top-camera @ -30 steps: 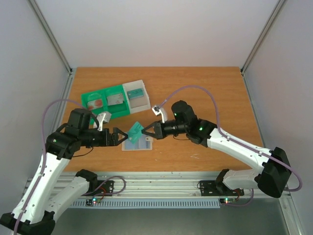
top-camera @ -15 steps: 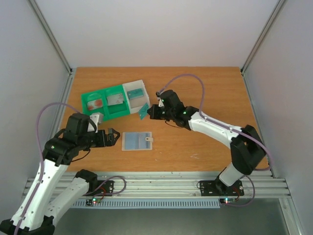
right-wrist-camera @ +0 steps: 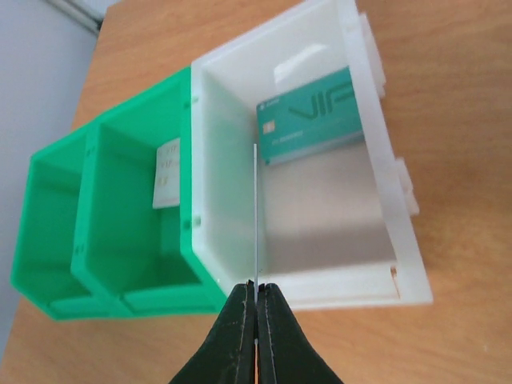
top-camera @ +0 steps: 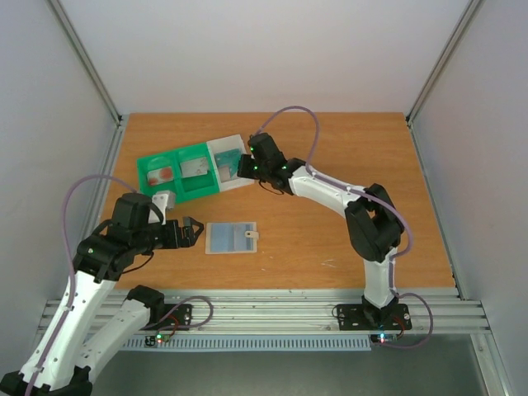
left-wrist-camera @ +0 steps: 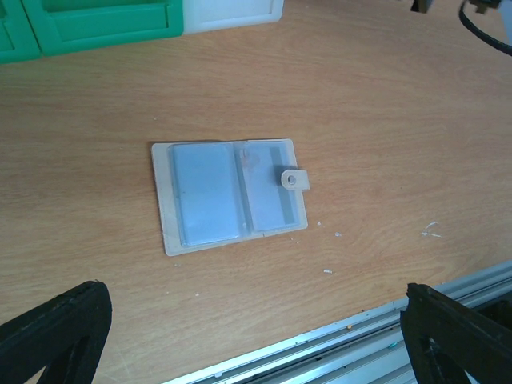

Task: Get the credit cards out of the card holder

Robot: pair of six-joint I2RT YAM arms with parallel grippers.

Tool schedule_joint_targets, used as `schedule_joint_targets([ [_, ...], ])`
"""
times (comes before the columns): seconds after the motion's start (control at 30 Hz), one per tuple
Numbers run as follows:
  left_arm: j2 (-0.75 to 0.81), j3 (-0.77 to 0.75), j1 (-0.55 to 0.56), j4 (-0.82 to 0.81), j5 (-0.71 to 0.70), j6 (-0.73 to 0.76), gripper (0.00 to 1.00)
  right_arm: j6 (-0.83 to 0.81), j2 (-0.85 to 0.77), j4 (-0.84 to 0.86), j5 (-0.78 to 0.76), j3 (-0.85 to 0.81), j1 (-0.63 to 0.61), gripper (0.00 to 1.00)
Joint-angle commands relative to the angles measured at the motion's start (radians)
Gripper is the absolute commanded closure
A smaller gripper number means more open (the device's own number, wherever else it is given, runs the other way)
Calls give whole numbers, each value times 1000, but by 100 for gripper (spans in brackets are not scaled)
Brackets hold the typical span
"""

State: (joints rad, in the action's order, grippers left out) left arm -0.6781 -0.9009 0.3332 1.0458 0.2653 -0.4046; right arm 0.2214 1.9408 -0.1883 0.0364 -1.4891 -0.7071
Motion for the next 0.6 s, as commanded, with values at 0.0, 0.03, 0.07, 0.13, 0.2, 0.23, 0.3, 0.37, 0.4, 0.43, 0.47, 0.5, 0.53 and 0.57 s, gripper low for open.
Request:
schedule_joint_targets([
  [0.0,15,8,0,-46,14,26,1,-29,77,-18,-79,-116,15,99],
  [0.03,17,8,1,-45,17,27,1,-36,100,-22,-72,-147,19,99],
  [0.07,19,8,0,-44,17,28,1,-41,123,-30,-64,-178,22,99],
  [0.13,24,8,0,-43,17,31,1,-56,169,-48,-47,-243,27,99],
  [0.2,26,8,0,-42,17,31,1,-70,215,-87,-47,-309,29,99],
  [0.23,27,7,0,-40,18,31,1,-74,235,-109,-47,-336,31,99],
  [0.3,32,6,0,-39,14,34,1,-76,276,-134,-47,-387,36,99],
  [0.37,37,8,0,-39,14,34,1,-73,305,-132,-9,-413,41,99],
  [0.4,38,9,0,-41,13,32,1,-75,317,-132,-2,-429,41,99],
  [0.43,39,10,1,-42,12,31,1,-77,333,-136,1,-448,43,99],
  [0.47,40,8,1,-40,11,31,1,-79,350,-142,3,-471,43,99],
  [0.5,39,7,0,-38,10,33,1,-80,367,-150,5,-495,45,99],
  [0.53,41,7,0,-37,8,33,1,-78,384,-157,9,-518,47,99],
  [0.57,40,7,1,-34,8,35,1,-73,401,-165,16,-541,49,99],
])
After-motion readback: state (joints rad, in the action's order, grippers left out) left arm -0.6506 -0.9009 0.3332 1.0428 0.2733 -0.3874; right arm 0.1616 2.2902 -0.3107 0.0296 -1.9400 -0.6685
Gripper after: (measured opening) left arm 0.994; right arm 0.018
